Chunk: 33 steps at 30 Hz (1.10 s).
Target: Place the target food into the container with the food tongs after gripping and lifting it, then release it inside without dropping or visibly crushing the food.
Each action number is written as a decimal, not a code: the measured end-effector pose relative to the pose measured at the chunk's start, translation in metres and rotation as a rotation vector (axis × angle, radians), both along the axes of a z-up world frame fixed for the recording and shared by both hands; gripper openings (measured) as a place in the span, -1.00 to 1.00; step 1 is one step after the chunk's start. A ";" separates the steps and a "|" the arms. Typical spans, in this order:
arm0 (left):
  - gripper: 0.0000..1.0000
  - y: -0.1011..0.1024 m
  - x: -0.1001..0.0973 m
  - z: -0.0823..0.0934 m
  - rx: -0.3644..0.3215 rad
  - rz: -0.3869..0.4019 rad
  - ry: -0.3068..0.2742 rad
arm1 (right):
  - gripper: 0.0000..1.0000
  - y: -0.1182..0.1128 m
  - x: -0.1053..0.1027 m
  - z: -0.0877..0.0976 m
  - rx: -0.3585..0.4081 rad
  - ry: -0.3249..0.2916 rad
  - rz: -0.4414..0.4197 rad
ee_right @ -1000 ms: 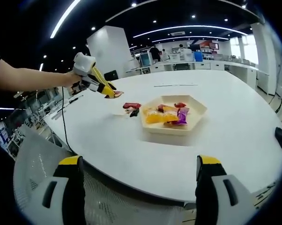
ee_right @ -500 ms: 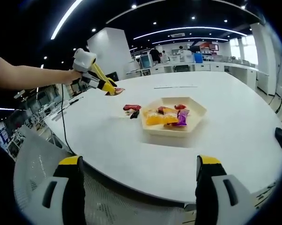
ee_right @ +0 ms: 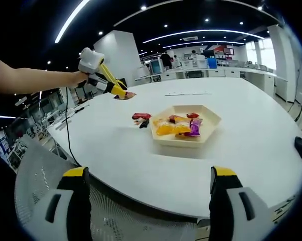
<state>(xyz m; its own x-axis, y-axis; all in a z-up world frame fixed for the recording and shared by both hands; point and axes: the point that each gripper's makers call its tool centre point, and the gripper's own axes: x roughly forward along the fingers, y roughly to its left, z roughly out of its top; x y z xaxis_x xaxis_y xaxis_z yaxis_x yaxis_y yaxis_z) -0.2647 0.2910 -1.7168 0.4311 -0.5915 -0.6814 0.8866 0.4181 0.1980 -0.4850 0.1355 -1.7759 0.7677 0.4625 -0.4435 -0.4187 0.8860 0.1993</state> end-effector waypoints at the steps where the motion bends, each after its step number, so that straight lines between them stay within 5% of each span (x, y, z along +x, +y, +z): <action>1: -0.63 -0.002 -0.001 -0.001 0.008 -0.010 -0.008 | 0.99 0.000 0.000 0.000 -0.001 0.000 -0.001; 33: -0.65 -0.079 -0.014 0.013 -0.005 -0.135 -0.020 | 0.99 0.001 0.000 0.002 0.008 -0.010 0.000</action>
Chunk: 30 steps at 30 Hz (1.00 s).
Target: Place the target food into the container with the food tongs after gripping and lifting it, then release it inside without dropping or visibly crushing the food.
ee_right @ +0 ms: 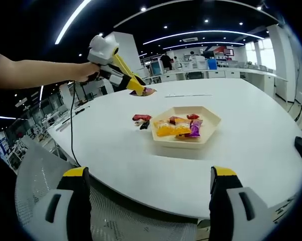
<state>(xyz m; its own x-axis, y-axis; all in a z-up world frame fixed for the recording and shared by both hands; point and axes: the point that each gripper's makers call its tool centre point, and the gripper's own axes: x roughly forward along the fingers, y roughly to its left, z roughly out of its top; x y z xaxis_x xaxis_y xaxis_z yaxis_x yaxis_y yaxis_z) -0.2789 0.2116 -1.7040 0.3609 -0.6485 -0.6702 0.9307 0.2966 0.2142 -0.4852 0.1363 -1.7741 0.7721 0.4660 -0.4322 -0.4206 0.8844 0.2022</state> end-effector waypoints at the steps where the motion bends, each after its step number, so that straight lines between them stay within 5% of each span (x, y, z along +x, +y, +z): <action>1: -0.65 -0.002 -0.001 0.001 -0.001 -0.003 0.000 | 0.99 0.000 0.000 0.000 0.000 -0.001 0.000; 30: -0.64 -0.063 -0.010 0.001 -0.009 -0.081 0.004 | 0.99 0.000 0.000 0.002 0.009 -0.010 -0.001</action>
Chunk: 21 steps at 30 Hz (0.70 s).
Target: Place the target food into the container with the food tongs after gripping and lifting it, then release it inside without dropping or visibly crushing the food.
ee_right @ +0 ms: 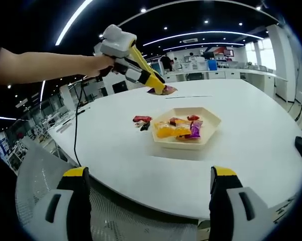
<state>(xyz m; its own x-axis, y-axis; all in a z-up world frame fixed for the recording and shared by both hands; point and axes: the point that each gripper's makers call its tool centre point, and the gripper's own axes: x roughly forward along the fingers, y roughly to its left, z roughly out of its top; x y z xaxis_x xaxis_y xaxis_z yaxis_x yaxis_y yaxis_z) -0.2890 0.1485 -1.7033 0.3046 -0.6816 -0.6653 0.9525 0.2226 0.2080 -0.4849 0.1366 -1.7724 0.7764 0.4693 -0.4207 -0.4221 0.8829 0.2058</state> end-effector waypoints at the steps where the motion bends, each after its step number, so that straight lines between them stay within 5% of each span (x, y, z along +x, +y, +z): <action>1: -0.64 -0.003 0.000 0.000 -0.001 -0.003 0.001 | 0.99 0.000 0.000 0.000 0.001 0.000 0.000; 21: -0.63 -0.031 -0.002 0.003 -0.013 -0.024 0.005 | 0.99 0.001 0.000 0.001 0.009 -0.003 0.004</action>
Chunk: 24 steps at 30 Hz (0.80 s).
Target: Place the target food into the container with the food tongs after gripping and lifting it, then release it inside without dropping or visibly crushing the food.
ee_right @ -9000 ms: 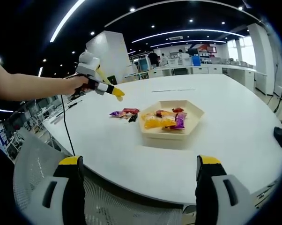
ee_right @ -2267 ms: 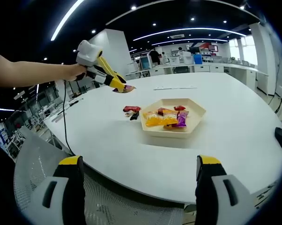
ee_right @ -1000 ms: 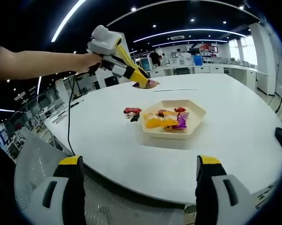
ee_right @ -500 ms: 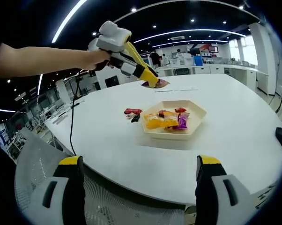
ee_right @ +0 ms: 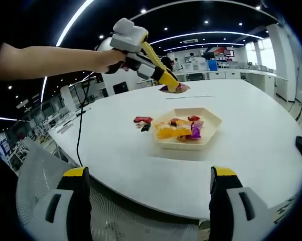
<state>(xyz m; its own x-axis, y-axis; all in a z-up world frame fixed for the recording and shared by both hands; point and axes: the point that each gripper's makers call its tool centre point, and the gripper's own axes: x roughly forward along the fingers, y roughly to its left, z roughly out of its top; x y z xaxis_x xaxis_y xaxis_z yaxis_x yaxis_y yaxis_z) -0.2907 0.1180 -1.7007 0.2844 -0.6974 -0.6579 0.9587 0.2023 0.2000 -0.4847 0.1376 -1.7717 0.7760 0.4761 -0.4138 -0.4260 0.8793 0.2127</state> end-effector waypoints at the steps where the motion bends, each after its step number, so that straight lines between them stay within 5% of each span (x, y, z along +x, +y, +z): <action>1: -0.63 -0.001 0.000 0.000 -0.001 0.000 0.004 | 0.99 0.000 0.000 0.000 0.001 0.001 0.000; 24: -0.57 0.005 0.001 0.002 -0.011 0.030 0.016 | 0.99 0.001 -0.001 0.000 0.007 0.003 0.004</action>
